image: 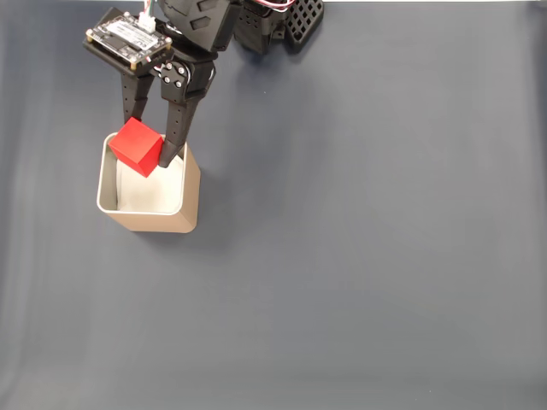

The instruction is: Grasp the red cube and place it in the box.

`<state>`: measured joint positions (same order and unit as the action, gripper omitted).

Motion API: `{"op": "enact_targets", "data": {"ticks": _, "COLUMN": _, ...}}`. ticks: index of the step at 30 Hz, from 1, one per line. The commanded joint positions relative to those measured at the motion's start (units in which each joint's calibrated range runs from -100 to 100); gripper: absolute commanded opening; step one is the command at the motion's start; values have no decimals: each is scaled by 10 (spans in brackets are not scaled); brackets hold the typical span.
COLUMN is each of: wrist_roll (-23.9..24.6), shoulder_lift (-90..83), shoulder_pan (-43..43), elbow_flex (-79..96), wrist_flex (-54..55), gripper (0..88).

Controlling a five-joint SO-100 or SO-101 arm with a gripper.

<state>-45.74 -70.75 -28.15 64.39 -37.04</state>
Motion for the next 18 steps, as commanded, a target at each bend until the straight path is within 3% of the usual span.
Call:
{"op": "enact_targets", "data": {"ticks": 1, "wrist_roll": -2, "shoulder_lift": -2, "shoulder_pan": -4, "elbow_flex": -8, "wrist_flex": 15, "gripper": 33}}
{"op": "enact_targets", "data": {"ticks": 5, "wrist_roll": -1, "shoulder_lift": -1, "shoulder_pan": -4, "elbow_flex": -8, "wrist_flex": 17, "gripper": 37}}
{"op": "enact_targets", "data": {"ticks": 18, "wrist_roll": 13, "shoulder_lift": 2, "shoulder_pan": -9, "elbow_flex": -3, "wrist_flex": 38, "gripper": 255}}
